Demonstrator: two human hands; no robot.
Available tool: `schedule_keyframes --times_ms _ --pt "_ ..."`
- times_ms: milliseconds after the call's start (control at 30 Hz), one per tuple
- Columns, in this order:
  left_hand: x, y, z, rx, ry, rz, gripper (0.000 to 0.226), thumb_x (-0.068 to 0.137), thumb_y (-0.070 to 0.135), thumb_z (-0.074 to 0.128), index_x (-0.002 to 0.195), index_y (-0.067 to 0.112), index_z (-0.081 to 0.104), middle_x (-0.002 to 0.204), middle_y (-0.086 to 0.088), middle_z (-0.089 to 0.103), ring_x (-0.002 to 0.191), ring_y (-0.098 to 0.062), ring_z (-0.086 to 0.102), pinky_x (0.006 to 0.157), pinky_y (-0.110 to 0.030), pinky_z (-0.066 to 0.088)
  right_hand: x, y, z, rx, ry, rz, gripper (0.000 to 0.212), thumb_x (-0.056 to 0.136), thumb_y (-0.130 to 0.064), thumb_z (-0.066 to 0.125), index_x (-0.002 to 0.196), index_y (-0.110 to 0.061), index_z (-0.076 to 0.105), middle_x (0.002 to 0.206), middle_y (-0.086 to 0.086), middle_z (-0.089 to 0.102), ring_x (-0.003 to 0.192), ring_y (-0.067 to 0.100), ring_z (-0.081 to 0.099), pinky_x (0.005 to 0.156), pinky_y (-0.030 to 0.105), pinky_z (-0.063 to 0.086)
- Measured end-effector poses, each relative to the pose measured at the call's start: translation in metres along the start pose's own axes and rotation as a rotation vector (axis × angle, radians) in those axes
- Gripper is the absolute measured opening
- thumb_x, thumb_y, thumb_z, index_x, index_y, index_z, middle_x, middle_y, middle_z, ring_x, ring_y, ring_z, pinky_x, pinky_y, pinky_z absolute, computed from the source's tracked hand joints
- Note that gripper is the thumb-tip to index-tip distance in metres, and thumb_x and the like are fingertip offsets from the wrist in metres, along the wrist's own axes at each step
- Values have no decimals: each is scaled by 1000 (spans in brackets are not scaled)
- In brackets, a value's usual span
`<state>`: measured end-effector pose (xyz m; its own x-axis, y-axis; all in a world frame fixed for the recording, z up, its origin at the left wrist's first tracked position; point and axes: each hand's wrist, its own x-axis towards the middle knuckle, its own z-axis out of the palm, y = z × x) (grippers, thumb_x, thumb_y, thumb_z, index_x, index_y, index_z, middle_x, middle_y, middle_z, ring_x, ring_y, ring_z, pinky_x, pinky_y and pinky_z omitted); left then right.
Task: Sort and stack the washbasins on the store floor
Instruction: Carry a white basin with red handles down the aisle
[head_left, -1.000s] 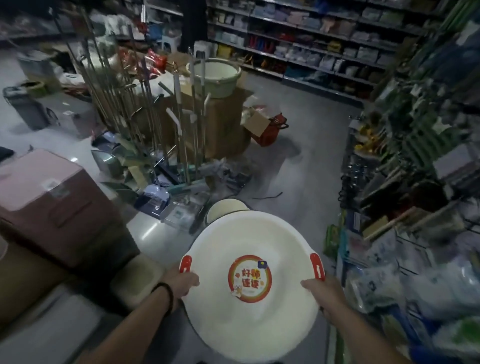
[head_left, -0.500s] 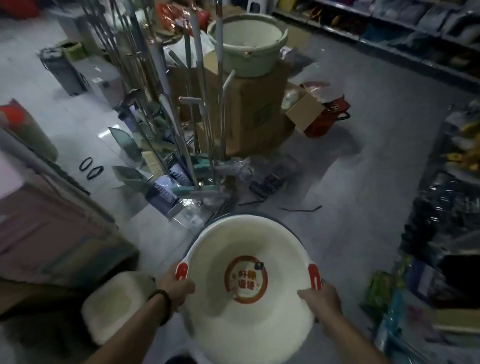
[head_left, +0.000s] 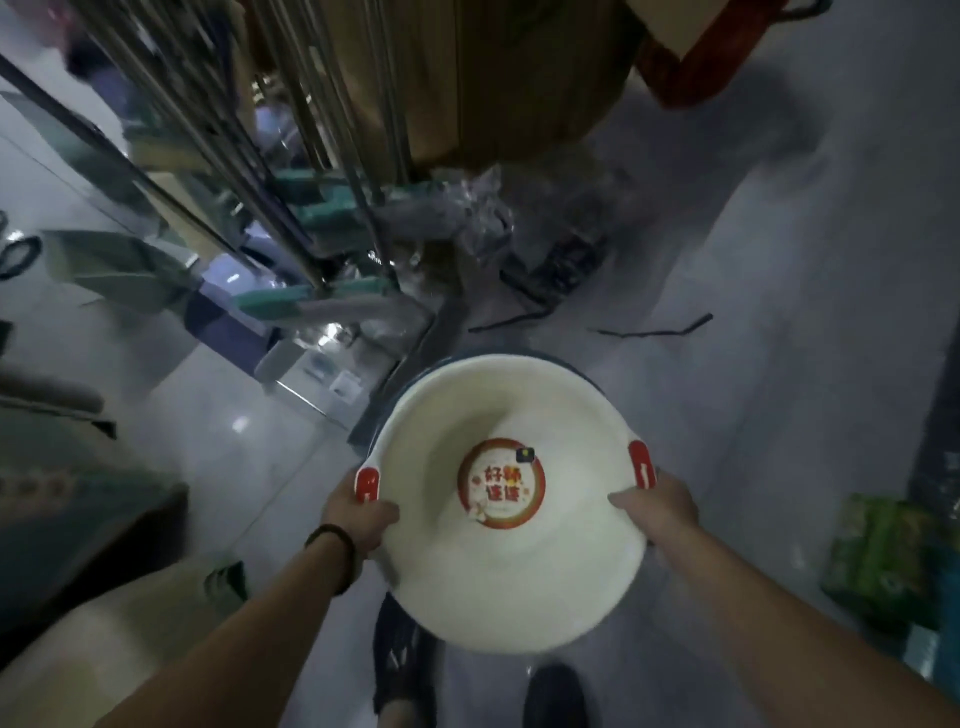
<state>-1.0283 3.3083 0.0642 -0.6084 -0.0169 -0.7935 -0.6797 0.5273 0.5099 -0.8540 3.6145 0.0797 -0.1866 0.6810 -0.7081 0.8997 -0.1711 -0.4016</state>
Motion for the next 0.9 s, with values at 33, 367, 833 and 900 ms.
schedule_keyframes --times_ms 33,367,833,900 --pt "18 -2 8 -4 8 -3 57 74 2 71 128 22 64 103 -15 71 87 -37 68 68 -42 60 18 0 10 -15 16 -3 19 78 -8 80 95 -12 73 87 7 75 78 27 71 68 32 58" --pt "83 -9 44 122 77 -48 60 83 9 74 137 26 55 114 -6 66 100 -31 65 92 -52 59 101 -4 46 -134 26 -14 26 85 -24 83 107 -17 72 97 5 74 88 30 71 77 36 57" --pt "9 16 16 365 26 -90 71 95 32 71 154 18 37 138 -12 61 110 -26 65 94 -41 55 20 -53 33 -694 -170 -326 73 96 -31 64 158 -7 33 148 20 50 127 37 59 102 41 54" --pt "-37 30 3 437 6 -48 65 95 37 71 150 18 43 140 -9 61 116 -25 61 93 -38 52 -24 -75 20 -812 -250 -455 60 100 -34 59 151 -8 44 146 18 53 130 34 57 108 40 50"
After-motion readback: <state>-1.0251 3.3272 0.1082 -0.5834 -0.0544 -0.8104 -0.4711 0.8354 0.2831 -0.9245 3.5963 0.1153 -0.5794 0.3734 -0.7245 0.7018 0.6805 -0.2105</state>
